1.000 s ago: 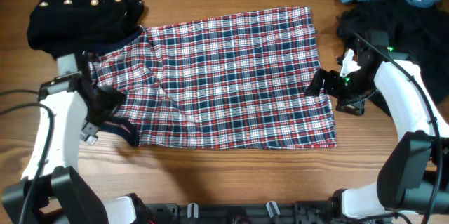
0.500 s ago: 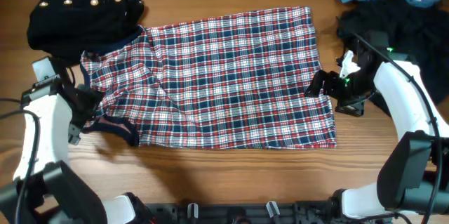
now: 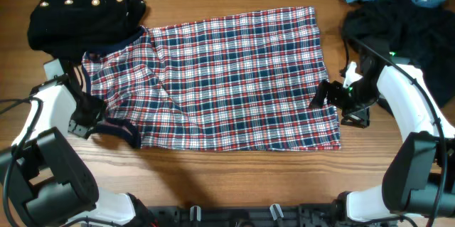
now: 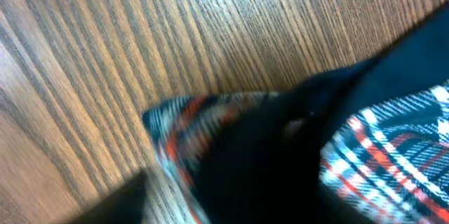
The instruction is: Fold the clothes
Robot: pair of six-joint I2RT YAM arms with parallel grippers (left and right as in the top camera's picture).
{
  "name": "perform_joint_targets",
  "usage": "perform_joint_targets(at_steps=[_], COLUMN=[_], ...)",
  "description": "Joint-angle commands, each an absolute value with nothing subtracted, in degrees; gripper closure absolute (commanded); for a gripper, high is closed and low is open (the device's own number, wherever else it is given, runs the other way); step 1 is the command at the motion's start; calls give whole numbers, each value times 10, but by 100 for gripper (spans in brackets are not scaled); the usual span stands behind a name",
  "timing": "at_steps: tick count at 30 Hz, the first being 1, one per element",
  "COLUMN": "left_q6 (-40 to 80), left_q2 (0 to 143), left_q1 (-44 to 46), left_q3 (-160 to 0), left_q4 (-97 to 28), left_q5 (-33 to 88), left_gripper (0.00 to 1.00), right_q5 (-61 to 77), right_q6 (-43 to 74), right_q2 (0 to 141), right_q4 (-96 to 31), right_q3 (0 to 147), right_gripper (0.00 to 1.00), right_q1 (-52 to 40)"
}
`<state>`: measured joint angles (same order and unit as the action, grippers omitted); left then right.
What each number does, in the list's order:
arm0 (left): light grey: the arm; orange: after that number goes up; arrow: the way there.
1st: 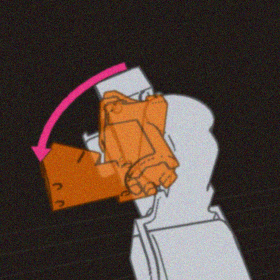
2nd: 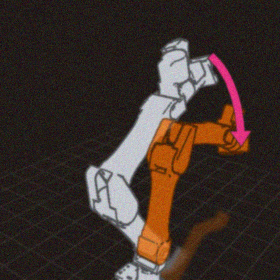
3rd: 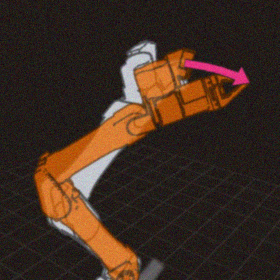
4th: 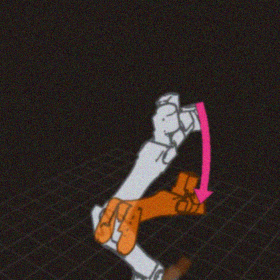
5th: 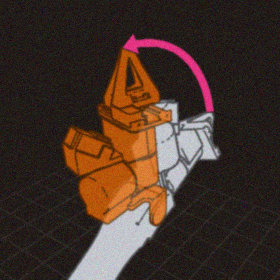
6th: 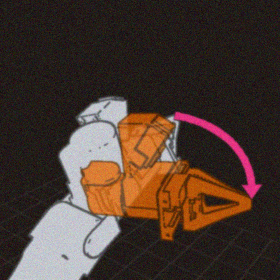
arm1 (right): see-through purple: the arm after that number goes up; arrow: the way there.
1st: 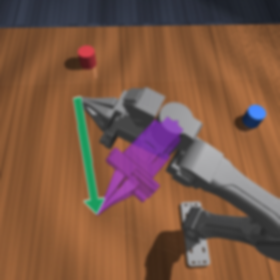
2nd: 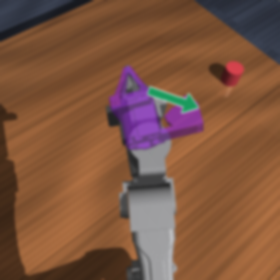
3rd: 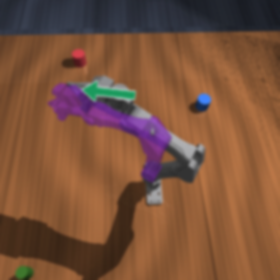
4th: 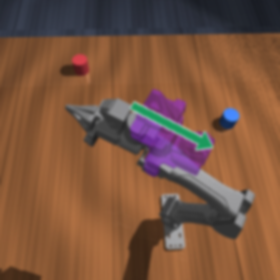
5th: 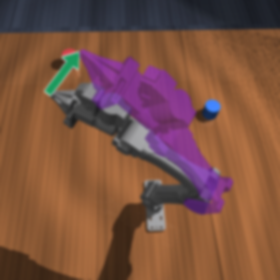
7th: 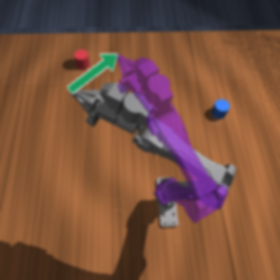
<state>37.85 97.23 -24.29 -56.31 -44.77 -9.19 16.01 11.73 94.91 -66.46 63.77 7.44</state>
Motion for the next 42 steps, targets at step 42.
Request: perform_joint_targets(at_steps=[42], left_q6=[332], left_q2=[976], left_q1=[-247], left_q3=[-562], left_q4=[-390], left_q5=[-102], left_gripper=[96], right_q5=[232], right_q6=[110], right_q2=[938], right_q4=[-581], right_q3=[525], right_gripper=[0], right_q1=[180])
